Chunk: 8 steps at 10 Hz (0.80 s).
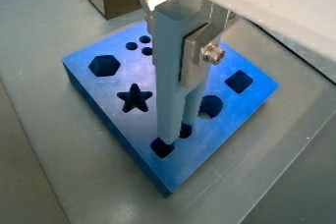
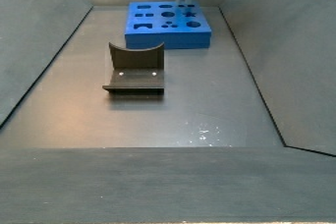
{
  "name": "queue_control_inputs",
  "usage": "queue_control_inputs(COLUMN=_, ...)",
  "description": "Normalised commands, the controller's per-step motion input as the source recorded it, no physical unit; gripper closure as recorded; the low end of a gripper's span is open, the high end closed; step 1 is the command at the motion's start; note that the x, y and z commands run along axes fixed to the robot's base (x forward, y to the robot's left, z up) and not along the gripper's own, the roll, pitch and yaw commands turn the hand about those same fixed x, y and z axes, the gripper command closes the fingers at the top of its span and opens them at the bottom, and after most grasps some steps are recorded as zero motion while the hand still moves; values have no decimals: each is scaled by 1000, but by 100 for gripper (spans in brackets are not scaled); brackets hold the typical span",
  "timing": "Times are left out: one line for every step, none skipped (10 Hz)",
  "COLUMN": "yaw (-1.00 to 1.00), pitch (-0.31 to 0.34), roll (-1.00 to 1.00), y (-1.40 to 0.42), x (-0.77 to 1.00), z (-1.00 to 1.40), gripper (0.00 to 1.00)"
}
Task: Pick up the square-circle object. Move up. Move to above the board. Insert the square-circle object.
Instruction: Insert the square-circle object.
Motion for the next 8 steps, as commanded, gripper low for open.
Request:
queue_control_inputs(yaw=0, pitch=-10, roll=30, y=-157, x=20, z=-249, gripper=100)
queue_control_inputs(yaw=0, pitch=-31, roll=9, y=-143, x=0, z=-297, gripper=100)
queue_control_inputs(yaw=0, pitch=-4, roll=0, y=-103, x=3, z=-166, gripper=100)
queue_control_inputs(yaw=0, pitch=0, roll=0, y=0, x=0, z=-60, gripper=100)
queue_control_inputs(yaw=0, pitch=0, roll=0, y=0, x=0, z=-63, gripper=100)
queue_control_inputs(yaw=37, pitch=0, roll=46, y=0, x=0, z=-146, gripper=100)
queue_control_inputs(yaw=54, pitch=0, roll=116, y=60, x=-129, z=-151, gripper=100)
queue_control_inputs(yaw=0, pitch=0, roll=86, y=31, x=-134, z=-109, gripper=100)
